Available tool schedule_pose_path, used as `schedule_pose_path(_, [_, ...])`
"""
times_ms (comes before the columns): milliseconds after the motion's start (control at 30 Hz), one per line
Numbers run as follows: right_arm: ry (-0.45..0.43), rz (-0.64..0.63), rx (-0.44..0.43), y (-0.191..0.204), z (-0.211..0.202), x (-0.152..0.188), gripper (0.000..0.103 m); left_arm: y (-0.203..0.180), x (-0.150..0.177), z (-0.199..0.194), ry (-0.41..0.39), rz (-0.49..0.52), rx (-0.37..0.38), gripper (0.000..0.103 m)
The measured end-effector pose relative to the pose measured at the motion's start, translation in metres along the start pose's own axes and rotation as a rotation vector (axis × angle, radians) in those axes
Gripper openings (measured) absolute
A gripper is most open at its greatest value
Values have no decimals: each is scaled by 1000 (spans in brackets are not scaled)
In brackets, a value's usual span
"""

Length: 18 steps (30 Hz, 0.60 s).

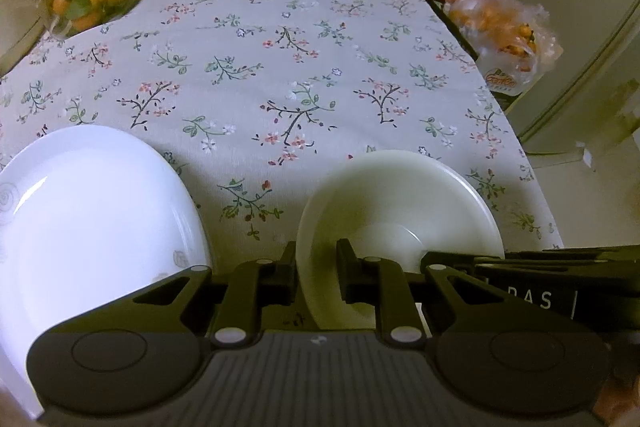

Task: Organize plates and bowls
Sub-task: 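Lift the bowl with both grippers and carry it over the plate stack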

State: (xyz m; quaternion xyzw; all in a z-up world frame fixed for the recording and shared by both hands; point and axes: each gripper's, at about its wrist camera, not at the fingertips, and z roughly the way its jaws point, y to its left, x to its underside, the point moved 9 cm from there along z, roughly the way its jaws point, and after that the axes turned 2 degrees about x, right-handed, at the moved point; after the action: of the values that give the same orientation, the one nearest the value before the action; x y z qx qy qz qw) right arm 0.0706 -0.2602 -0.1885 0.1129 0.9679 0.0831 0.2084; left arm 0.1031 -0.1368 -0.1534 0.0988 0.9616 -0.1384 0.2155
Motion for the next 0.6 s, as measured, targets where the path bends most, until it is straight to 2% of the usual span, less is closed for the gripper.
schedule_pose_path(167, [-10,13,6,-2,0,-1,15,-1,-1,-1,-8,13,-8,17])
schedule_pose_path(600, [-21,10,9,-1,-5,-3,16,-7,-6,-9,-48,61,-25,13])
